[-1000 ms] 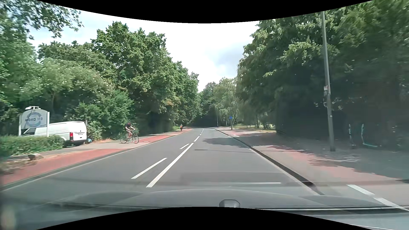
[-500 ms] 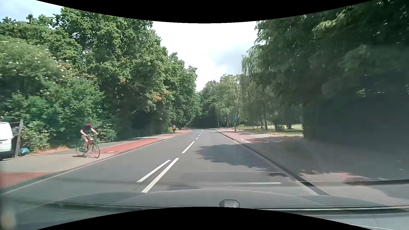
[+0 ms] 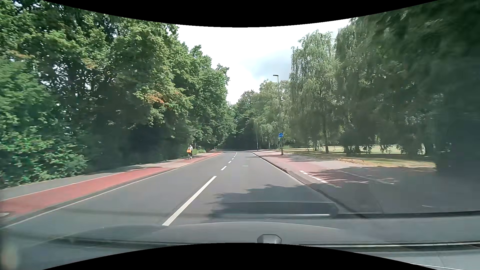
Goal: Follow the waypoints while adhering to traffic rules and regulations
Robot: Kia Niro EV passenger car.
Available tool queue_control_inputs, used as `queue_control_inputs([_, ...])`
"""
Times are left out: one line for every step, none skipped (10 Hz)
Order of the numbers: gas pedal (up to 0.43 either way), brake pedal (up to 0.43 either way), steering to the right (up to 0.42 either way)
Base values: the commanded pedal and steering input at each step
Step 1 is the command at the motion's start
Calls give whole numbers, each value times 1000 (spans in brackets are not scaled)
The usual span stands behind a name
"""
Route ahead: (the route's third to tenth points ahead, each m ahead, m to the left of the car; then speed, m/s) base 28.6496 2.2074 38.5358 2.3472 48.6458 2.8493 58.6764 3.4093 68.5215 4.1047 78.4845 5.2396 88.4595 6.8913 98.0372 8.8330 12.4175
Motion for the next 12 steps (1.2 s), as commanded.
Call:
queue_control_inputs([157,18,-6])
queue_control_inputs([157,18,-7])
queue_control_inputs([157,18,-8])
queue_control_inputs([157,18,-8])
queue_control_inputs([157,18,-8])
queue_control_inputs([157,18,-8])
queue_control_inputs([157,18,-9])
queue_control_inputs([157,18,-9])
queue_control_inputs([157,18,-9])
queue_control_inputs([157,18,-10])
queue_control_inputs([157,18,-10])
queue_control_inputs([157,18,-10])
